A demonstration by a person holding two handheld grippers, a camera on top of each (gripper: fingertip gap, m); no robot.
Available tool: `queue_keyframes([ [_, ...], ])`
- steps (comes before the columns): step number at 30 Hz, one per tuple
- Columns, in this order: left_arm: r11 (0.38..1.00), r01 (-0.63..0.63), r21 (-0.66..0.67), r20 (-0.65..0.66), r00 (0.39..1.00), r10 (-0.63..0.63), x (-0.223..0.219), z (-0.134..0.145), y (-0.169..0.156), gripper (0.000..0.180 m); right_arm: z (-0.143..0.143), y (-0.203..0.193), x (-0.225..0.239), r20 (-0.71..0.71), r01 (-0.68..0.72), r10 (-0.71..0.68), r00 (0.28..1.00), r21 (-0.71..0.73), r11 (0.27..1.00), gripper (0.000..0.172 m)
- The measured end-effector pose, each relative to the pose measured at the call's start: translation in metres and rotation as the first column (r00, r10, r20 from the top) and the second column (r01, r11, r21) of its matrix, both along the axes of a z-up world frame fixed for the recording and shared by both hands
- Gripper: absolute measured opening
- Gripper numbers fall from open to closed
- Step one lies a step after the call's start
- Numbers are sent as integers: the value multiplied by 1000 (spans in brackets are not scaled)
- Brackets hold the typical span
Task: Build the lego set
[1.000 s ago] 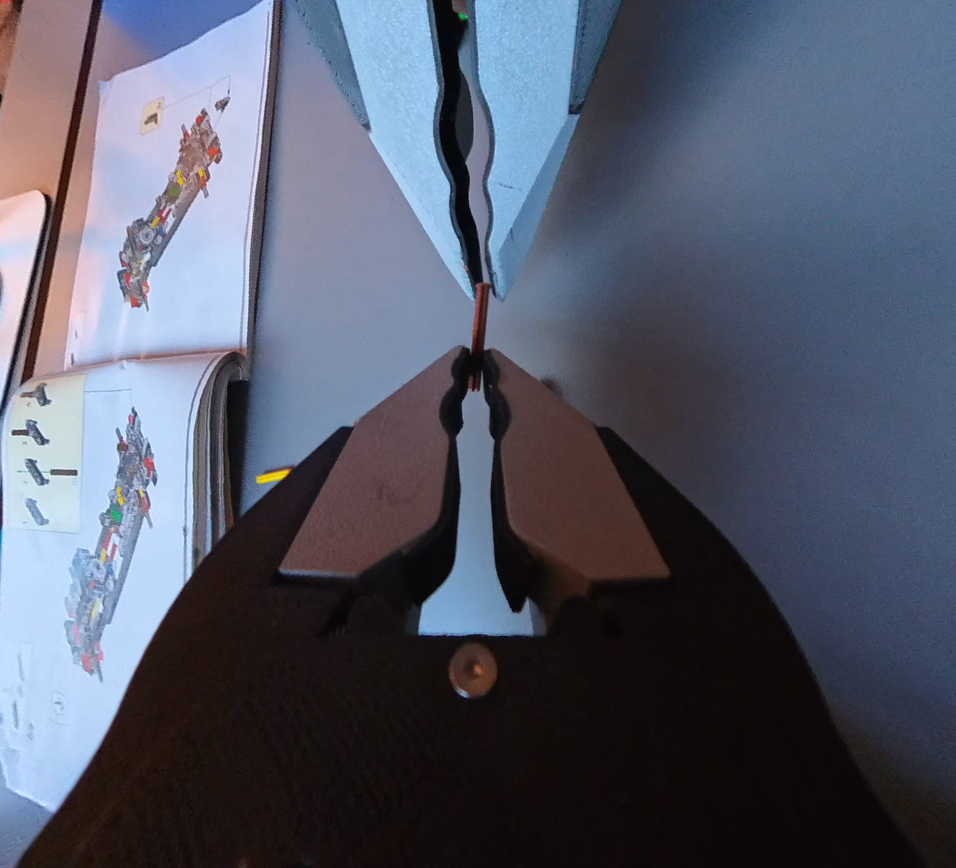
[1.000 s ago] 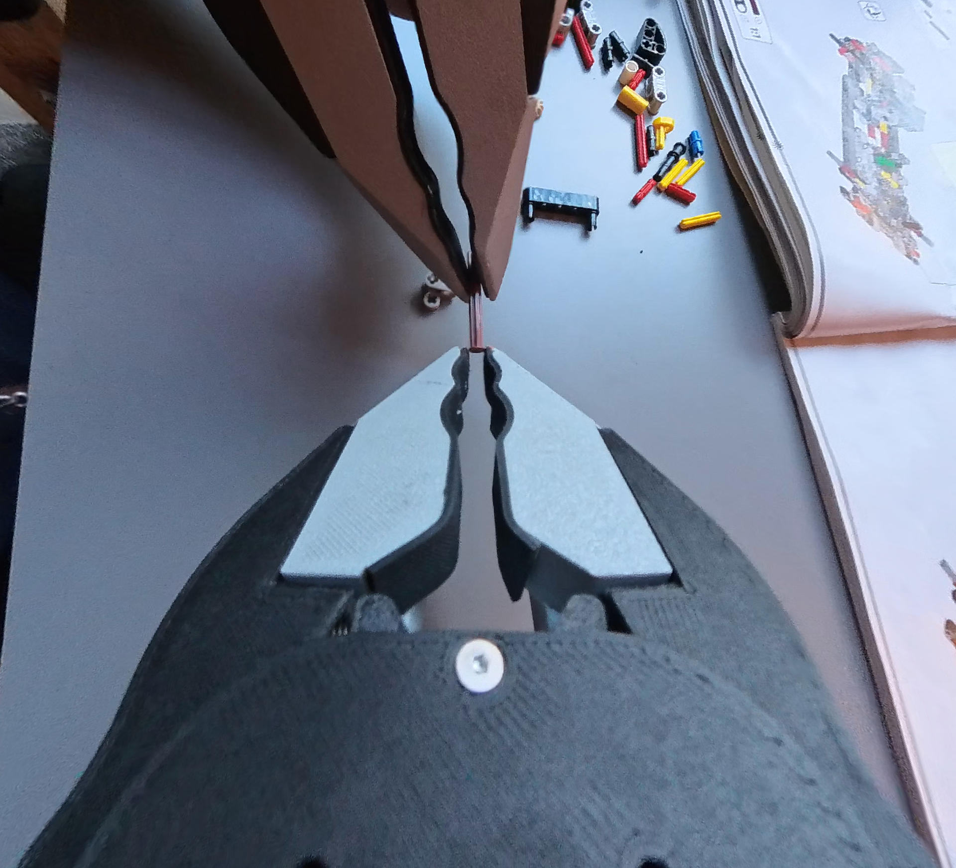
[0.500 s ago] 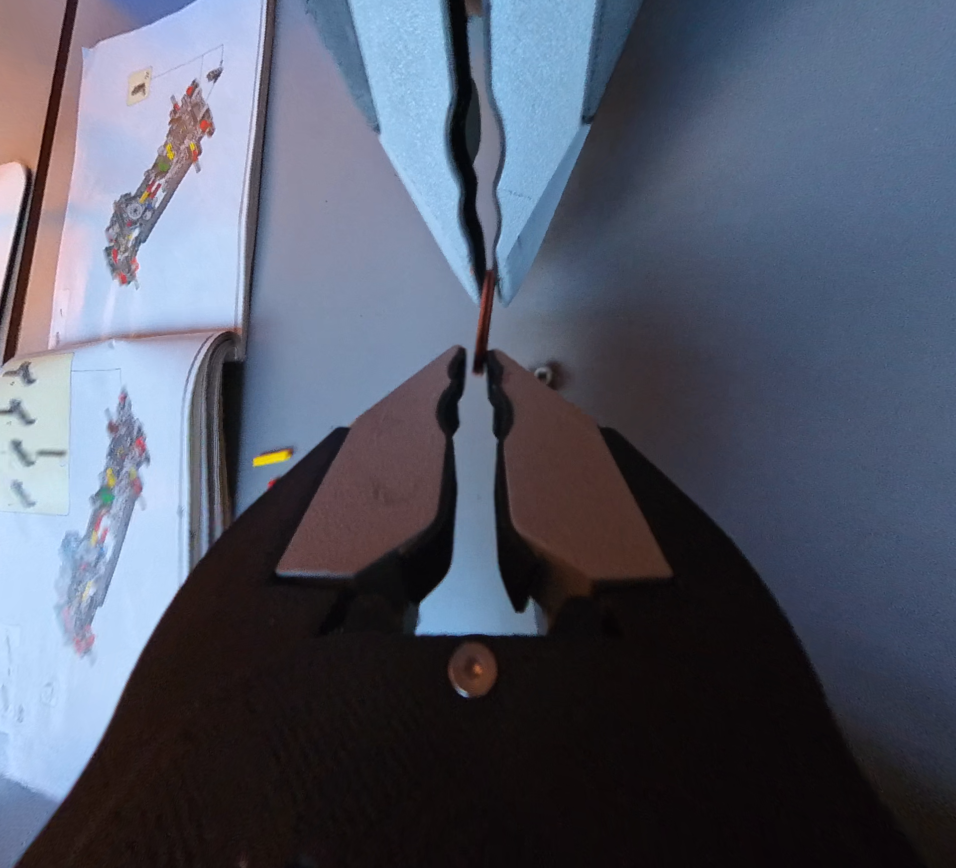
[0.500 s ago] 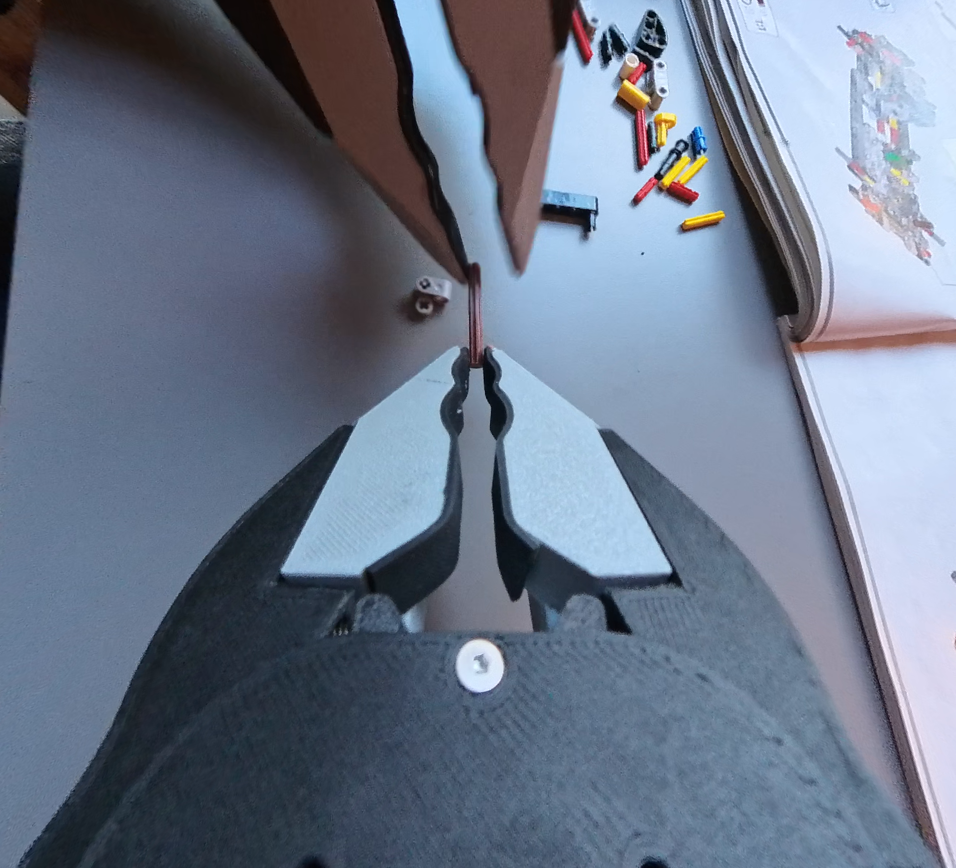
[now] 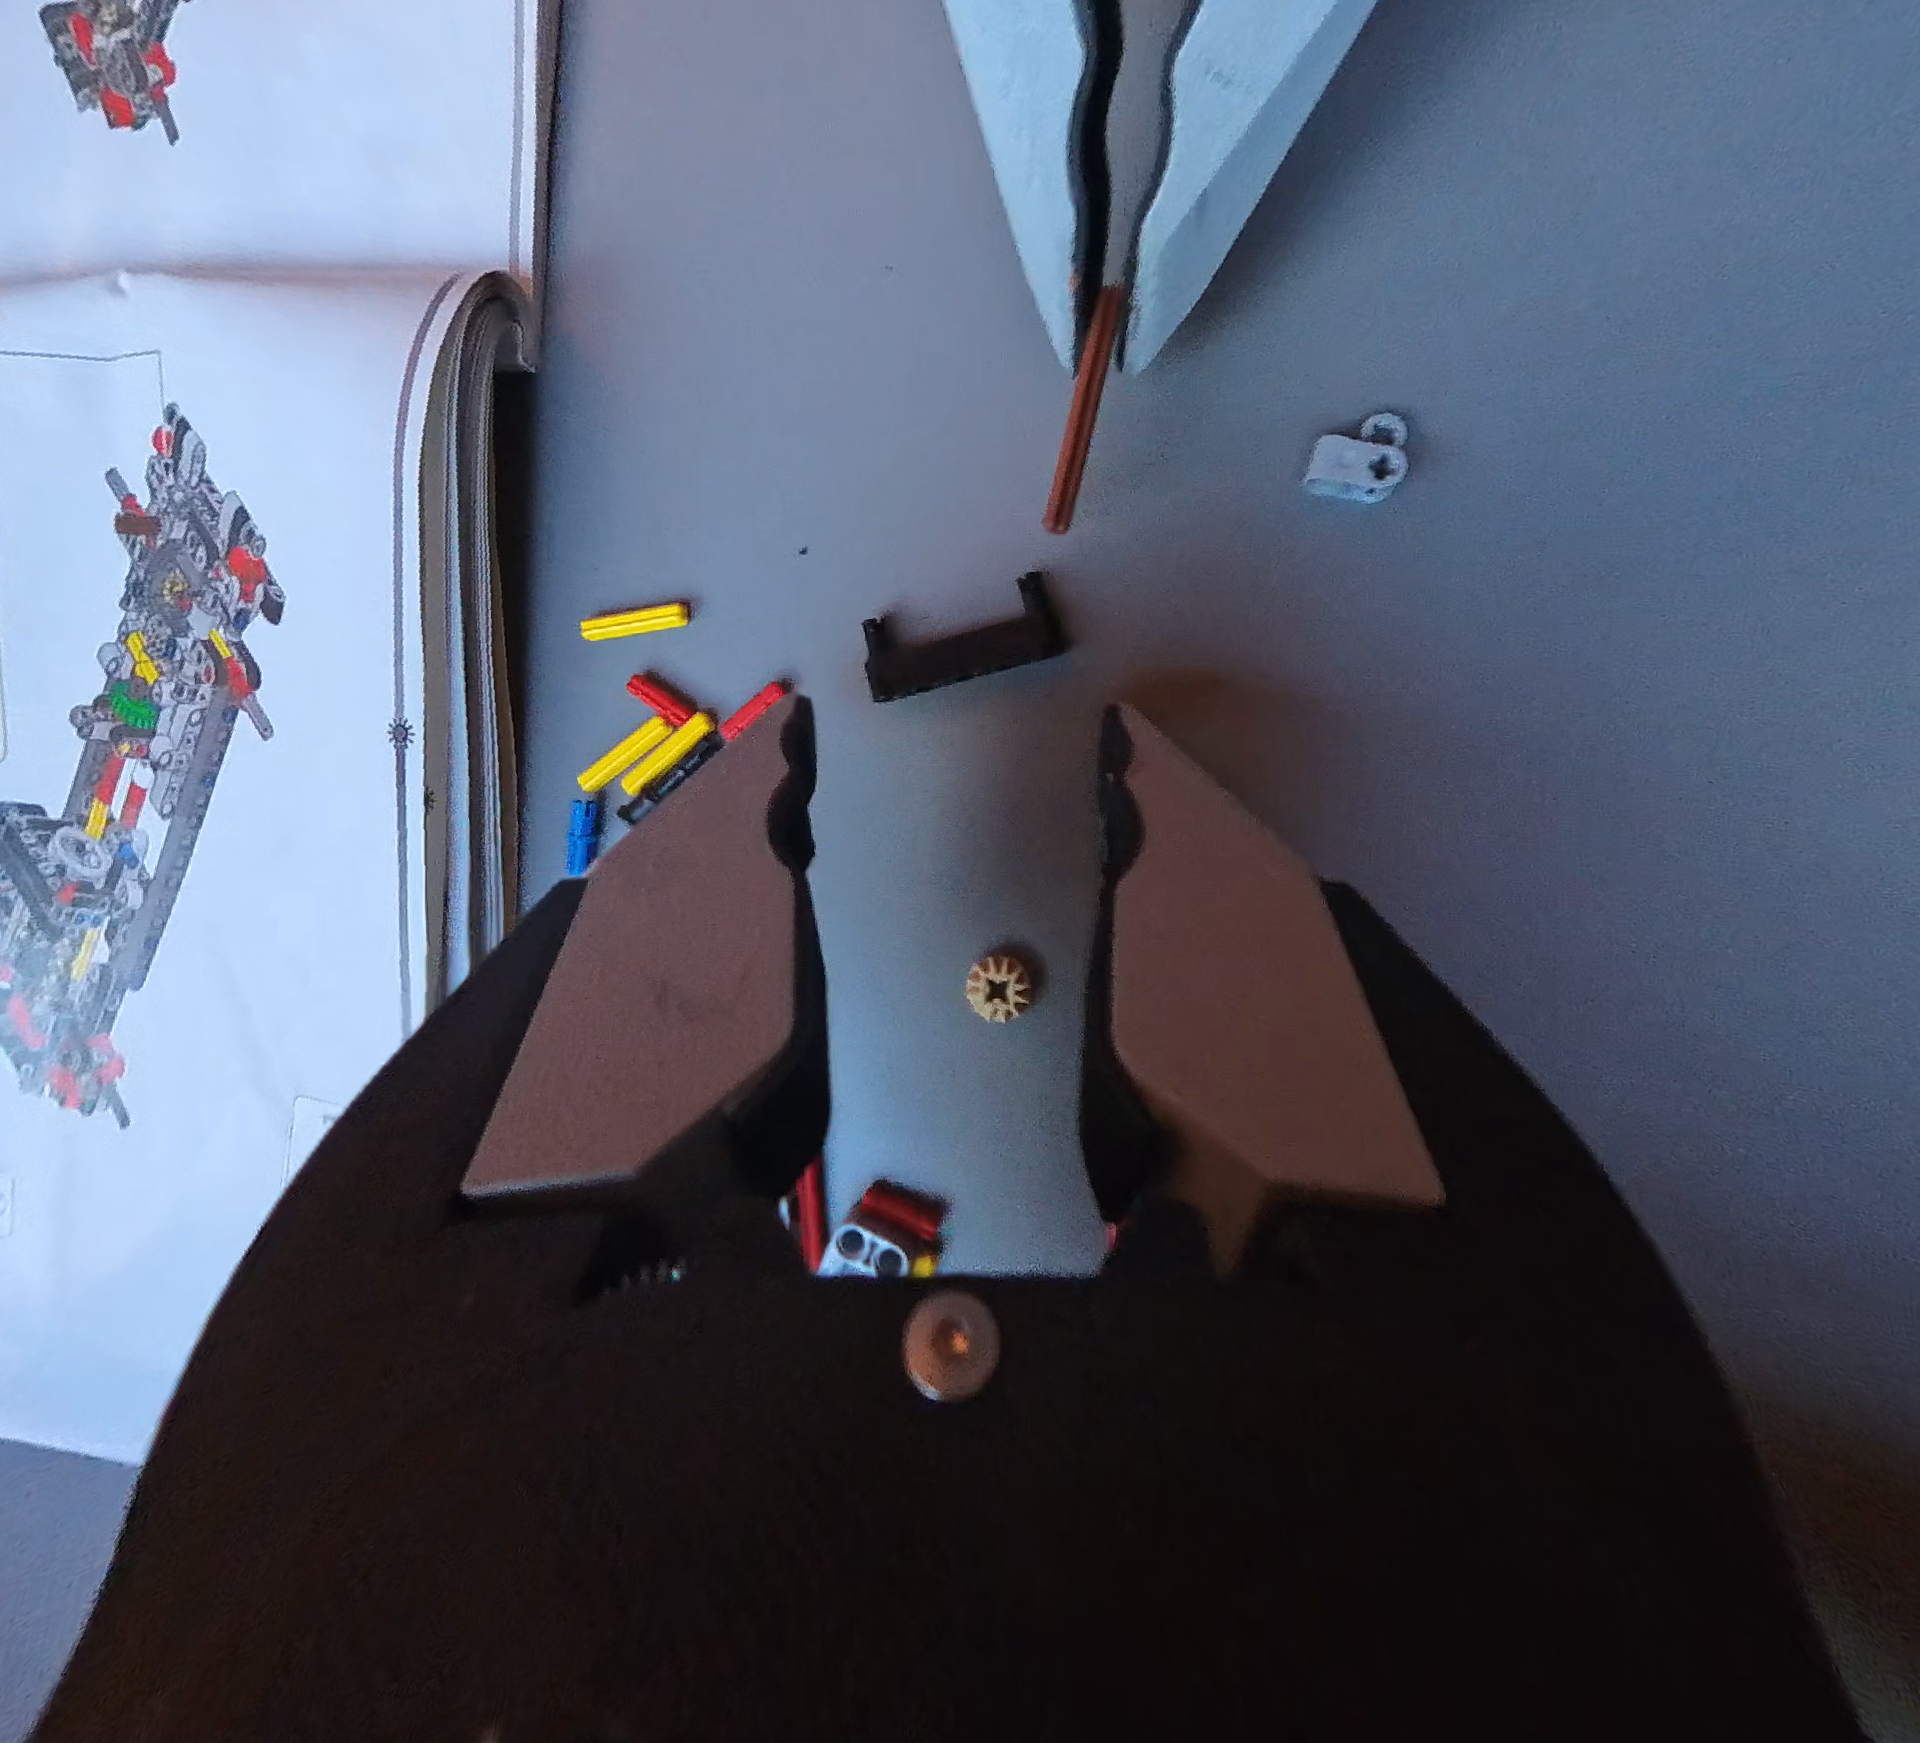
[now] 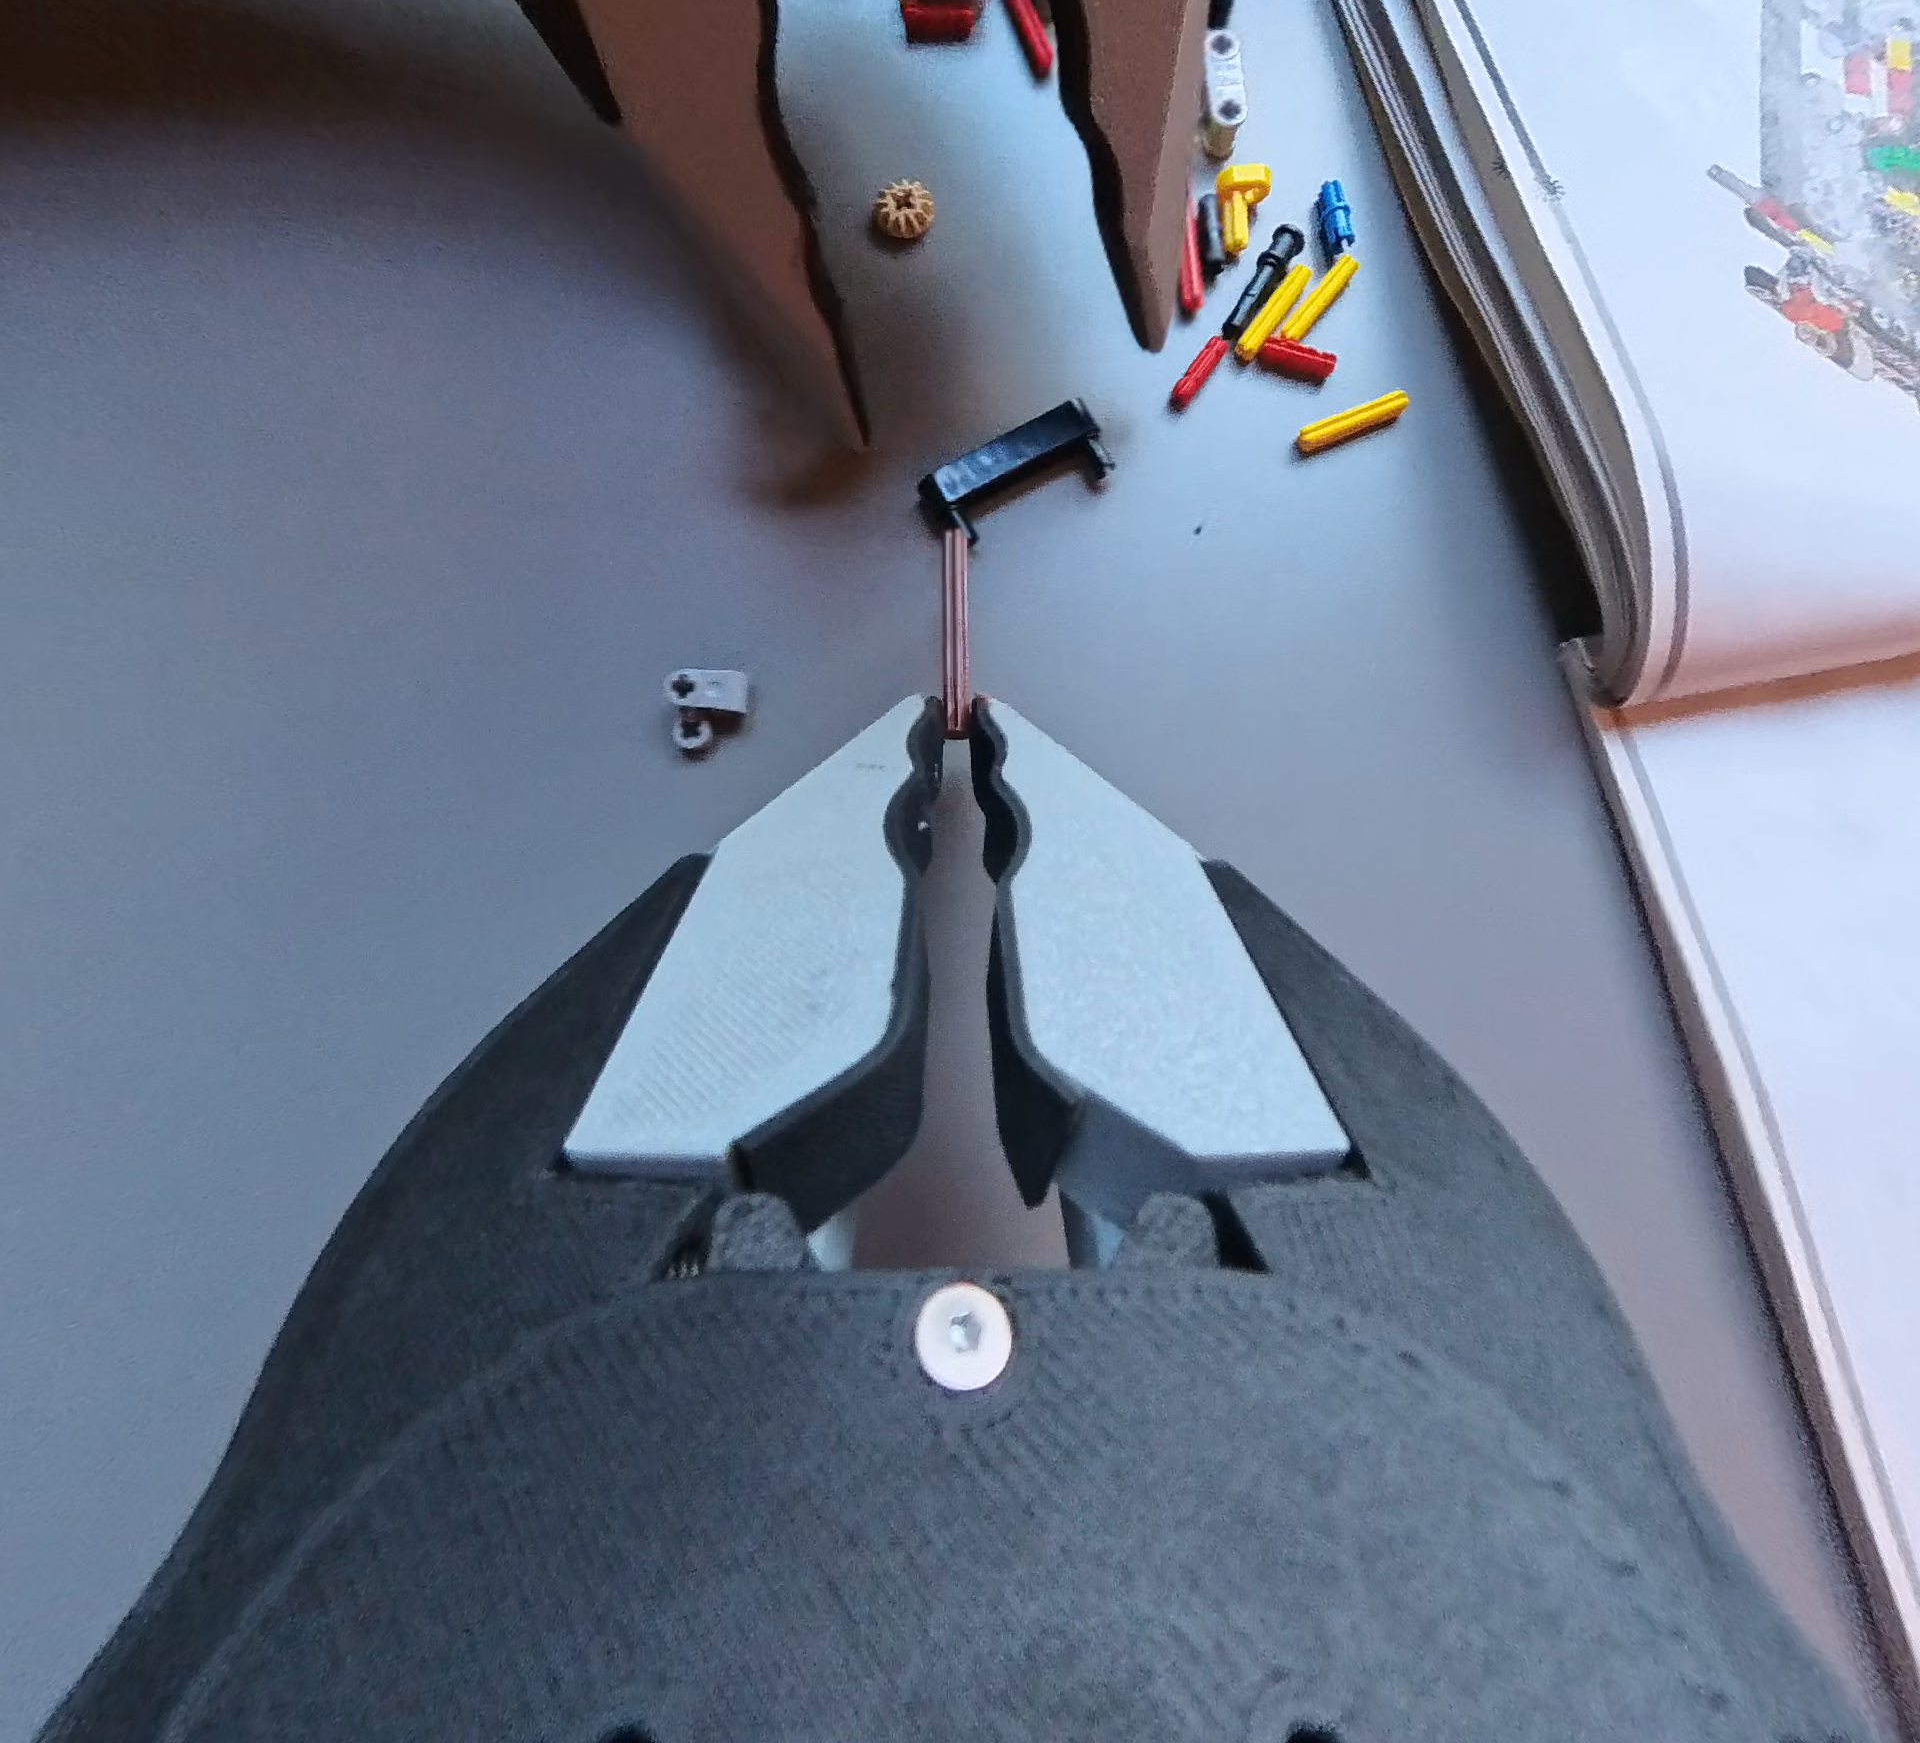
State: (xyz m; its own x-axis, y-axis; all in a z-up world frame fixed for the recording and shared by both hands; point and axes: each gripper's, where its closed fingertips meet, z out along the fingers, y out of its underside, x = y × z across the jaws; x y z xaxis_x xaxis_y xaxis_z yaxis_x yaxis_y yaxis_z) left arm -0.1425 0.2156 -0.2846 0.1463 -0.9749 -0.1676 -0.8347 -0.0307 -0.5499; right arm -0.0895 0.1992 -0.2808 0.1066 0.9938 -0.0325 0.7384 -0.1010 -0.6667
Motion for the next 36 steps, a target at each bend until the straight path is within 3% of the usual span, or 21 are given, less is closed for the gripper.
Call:
queue_keyframes([
  [5, 999, -22, -28, 13, 1000, 22, -3, 2, 6, 60, -3, 11, 1, 25, 0, -1, 1000, 38, 999, 3],
  [12, 965, -237, -110, 69, 967, 245, 5, -1, 8, 61, -9, 18, 0, 45, -27, 25, 999, 41, 999, 3],
  [16, 956, -275, -106, 104, 953, 286, 9, -1, 1, 60, -9, 17, 2, 33, -30, 30, 999, 20, 999, 3],
  [19, 955, -266, -130, 103, 955, 280, 14, -5, 0, 55, -9, 17, 2, 17, -34, 34, 999, -8, 999, 3],
  [22, 958, -242, -156, 126, 957, 263, 18, -5, 0, 39, -9, 17, 1, 12, -43, 44, 999, -32, 999, 3],
  [36, 993, -92, -80, 210, 972, 107, 24, -3, -8, 39, -9, 5, -5, 30, -73, 76, 997, -106, 992, 3],
])
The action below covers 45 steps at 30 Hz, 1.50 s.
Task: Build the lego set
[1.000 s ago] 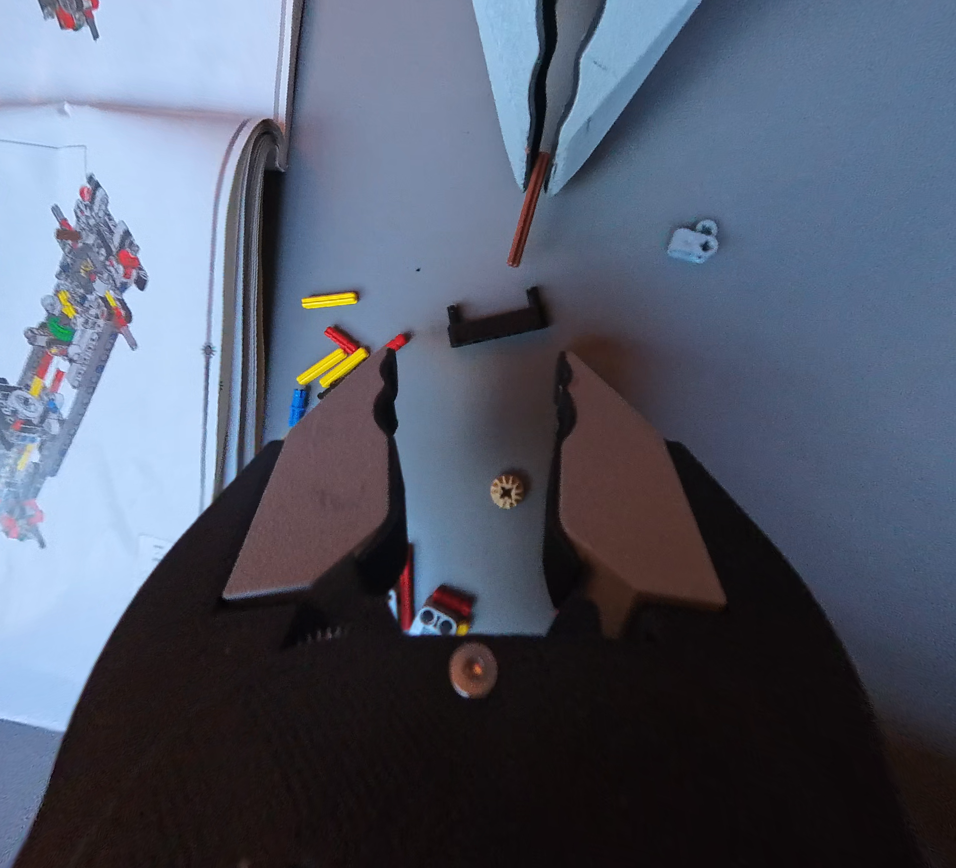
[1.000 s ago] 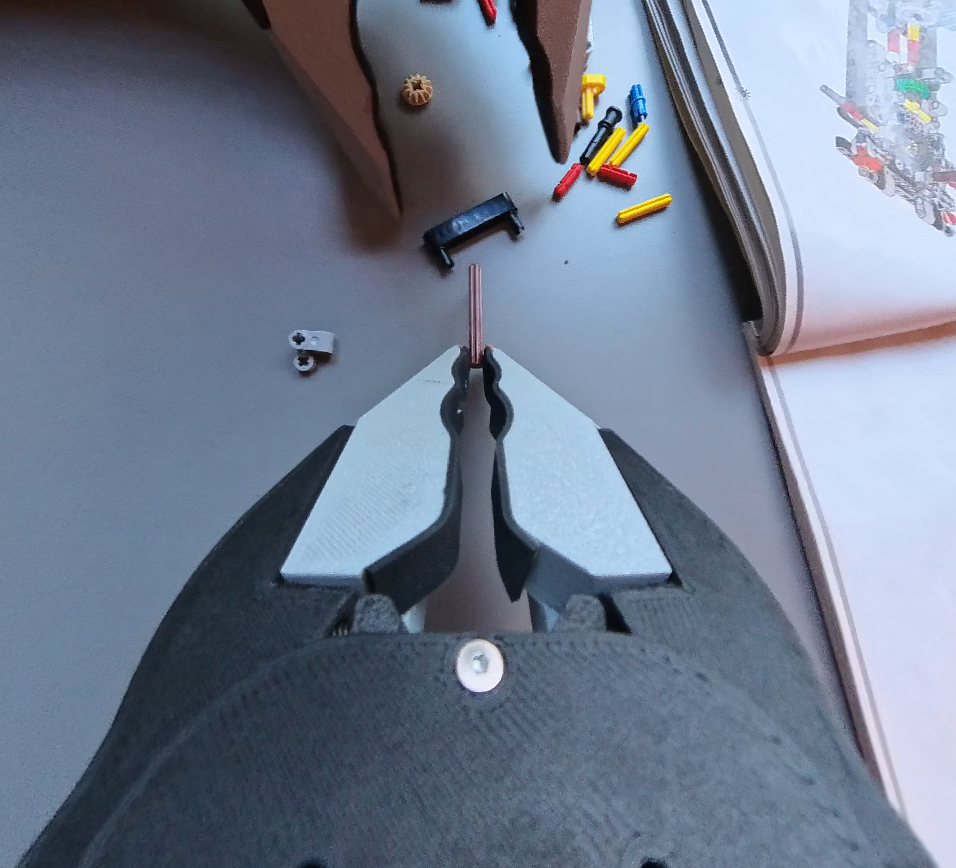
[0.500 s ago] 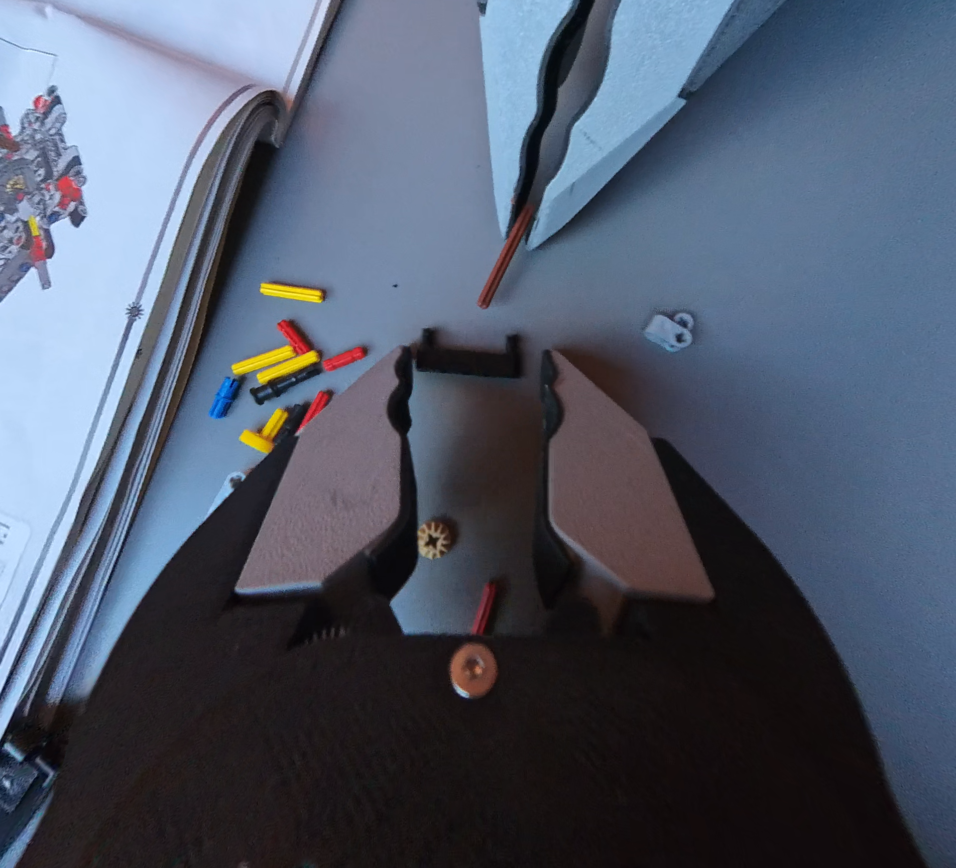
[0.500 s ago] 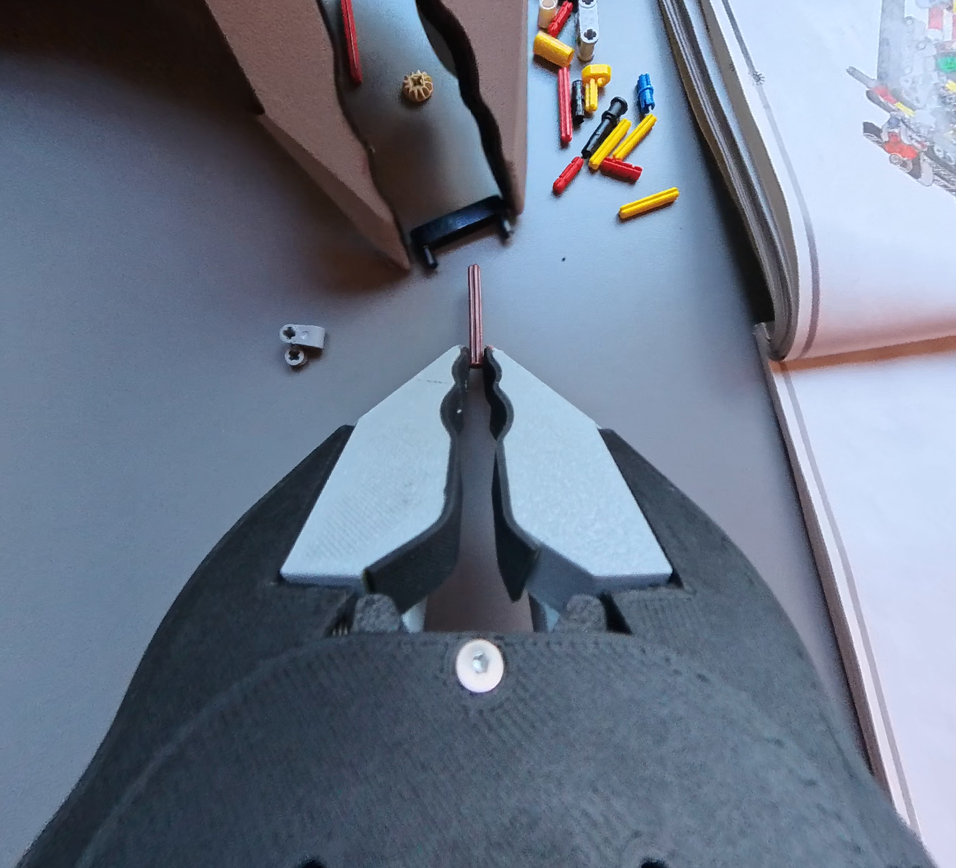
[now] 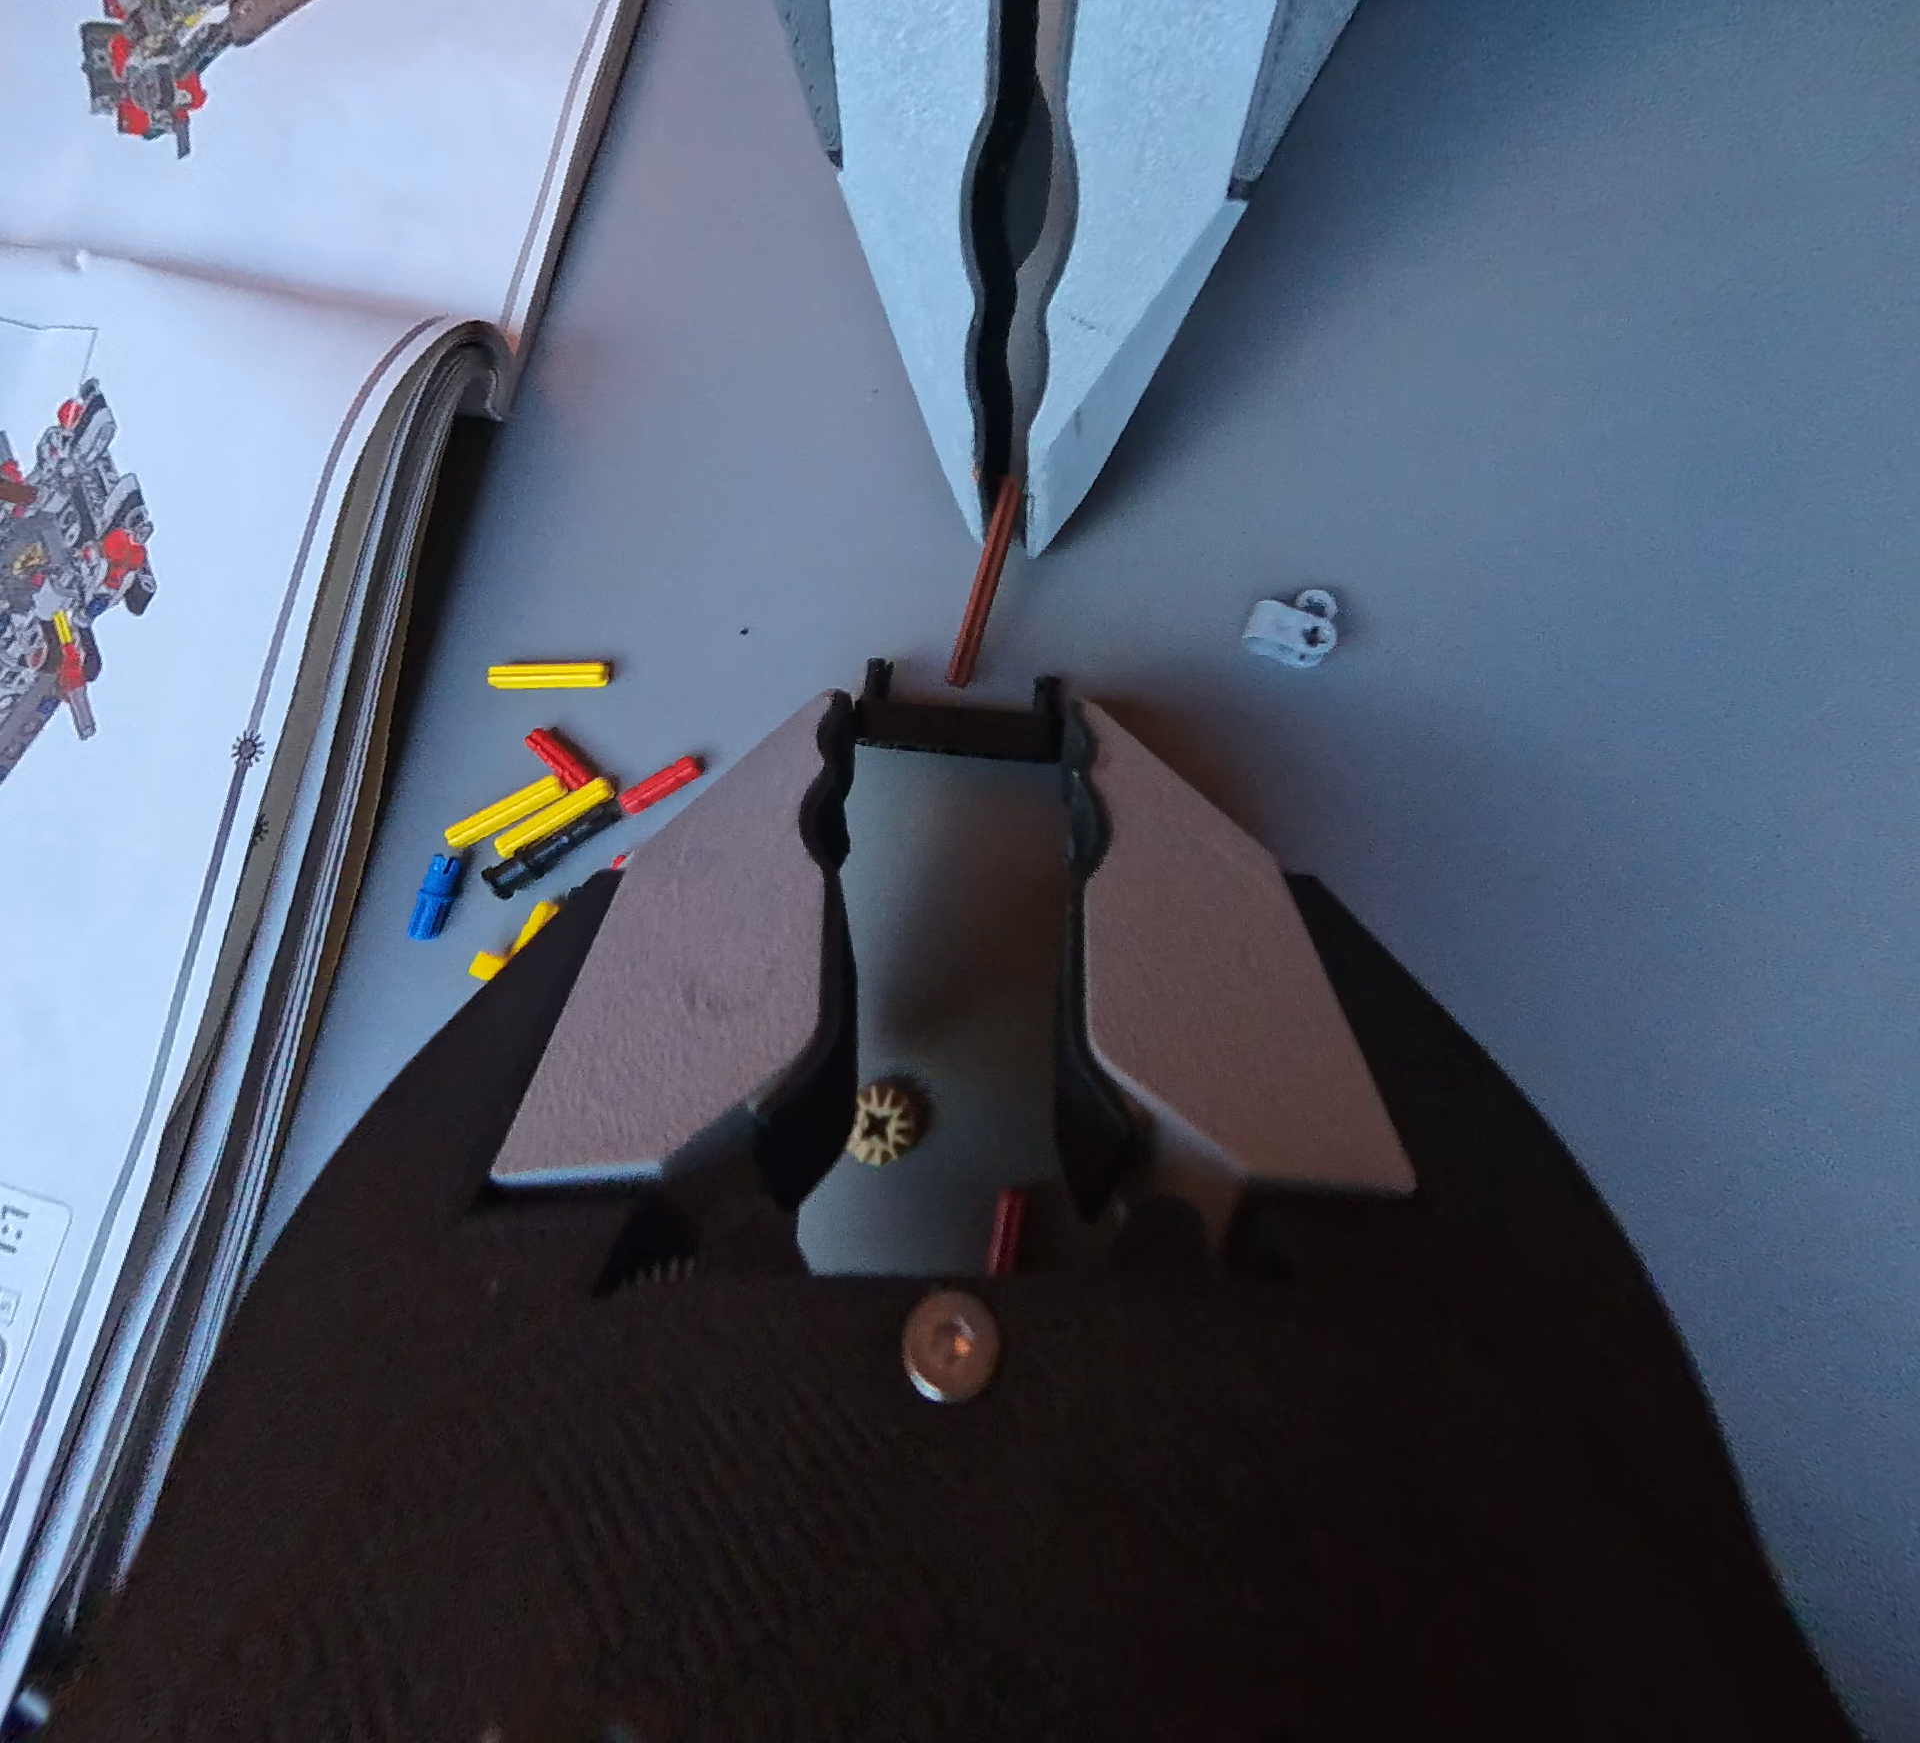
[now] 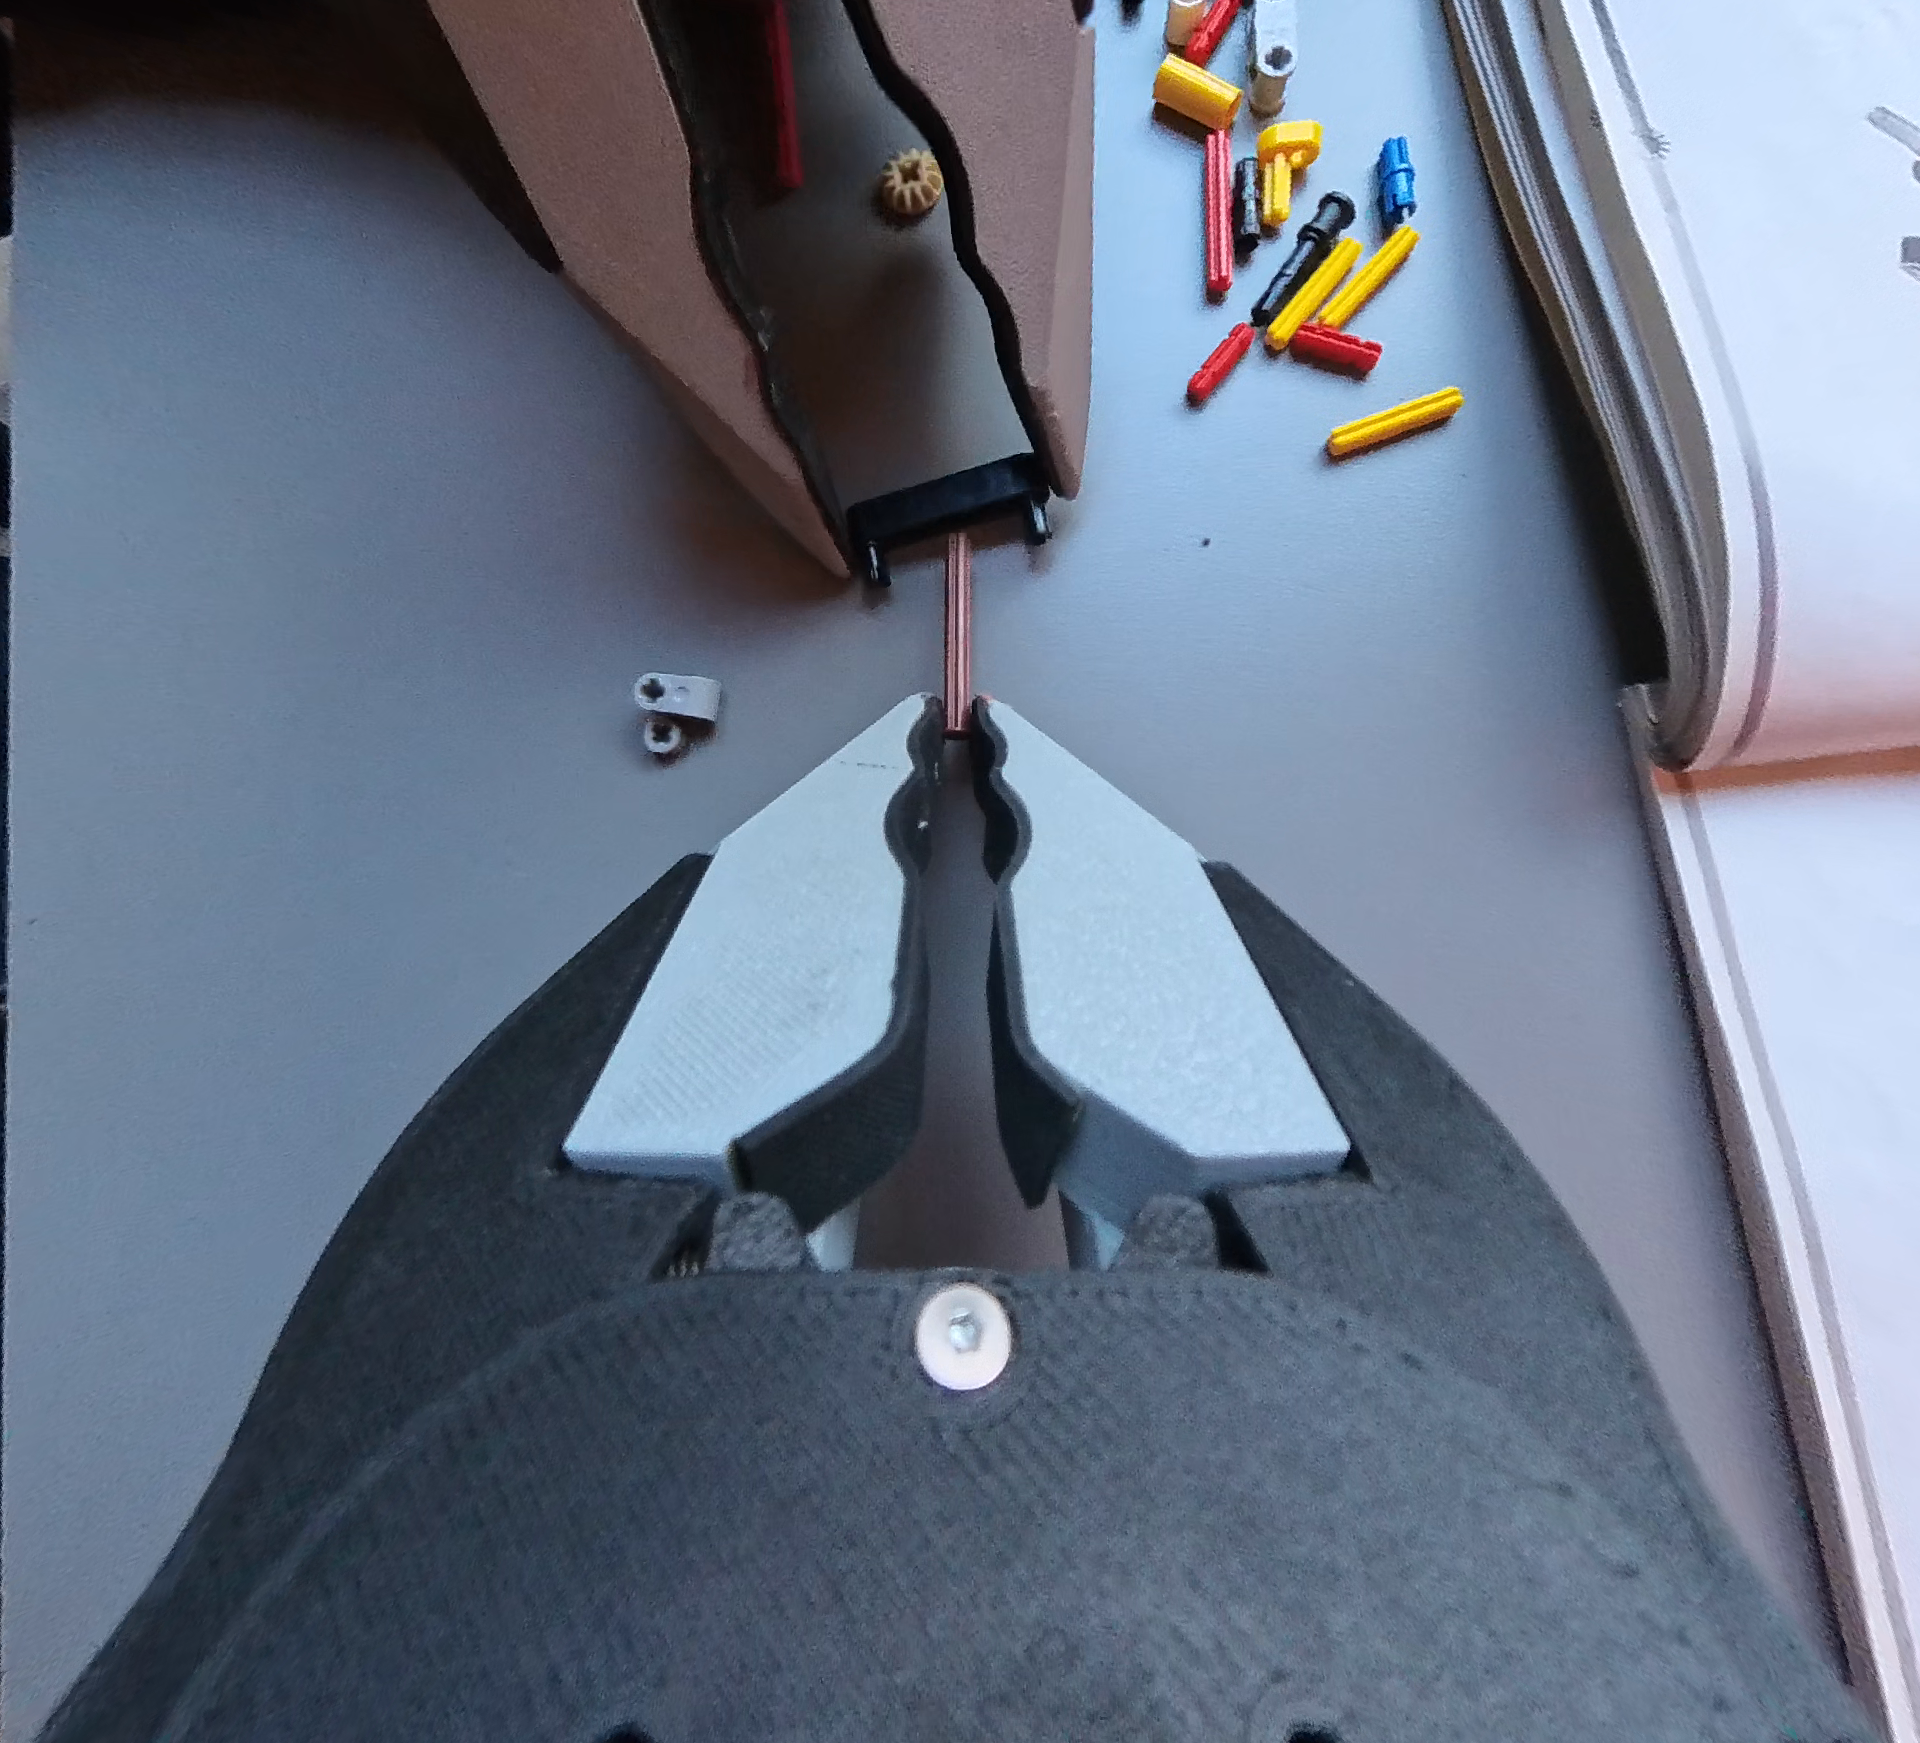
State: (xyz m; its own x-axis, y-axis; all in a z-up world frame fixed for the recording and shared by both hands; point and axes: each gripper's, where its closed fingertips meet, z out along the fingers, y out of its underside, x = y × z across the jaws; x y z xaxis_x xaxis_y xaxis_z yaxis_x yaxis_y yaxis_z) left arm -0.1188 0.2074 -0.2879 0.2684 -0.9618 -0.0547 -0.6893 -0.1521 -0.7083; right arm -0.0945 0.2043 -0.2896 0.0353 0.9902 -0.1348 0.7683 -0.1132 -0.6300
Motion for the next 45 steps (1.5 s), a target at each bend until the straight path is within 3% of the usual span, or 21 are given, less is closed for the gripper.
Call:
queue_keyframes([
  [18, 999, 33, 15, 6, 999, -33, 2, 0, -3, 39, -1, -3, -4, 38, -35, 33, 999, 58, 998, 2],
  [28, 997, 27, -79, 28, 999, -25, 3, -1, -7, 38, -2, -4, -3, 126, -162, 136, 983, 232, 959, 2],
  [30, 996, 22, -84, 30, 999, -20, 3, -1, -7, 38, -2, -4, -4, 96, -119, 108, 990, 116, 986, 2],
  [33, 996, 10, -84, 39, 999, -7, 2, -1, -7, 38, 0, -9, -6, 50, 2, 7, 999, -173, 985, 1],
  [41, 999, 23, -32, 26, 999, -22, 2, 0, -8, 38, 0, -12, -7, 70, -2, 13, 997, -155, 988, 2],
  [45, 995, 66, 78, 5, 998, -66, 3, 2, -8, 38, 1, -17, -6, 29, 58, -50, 998, -405, 913, 2],
])
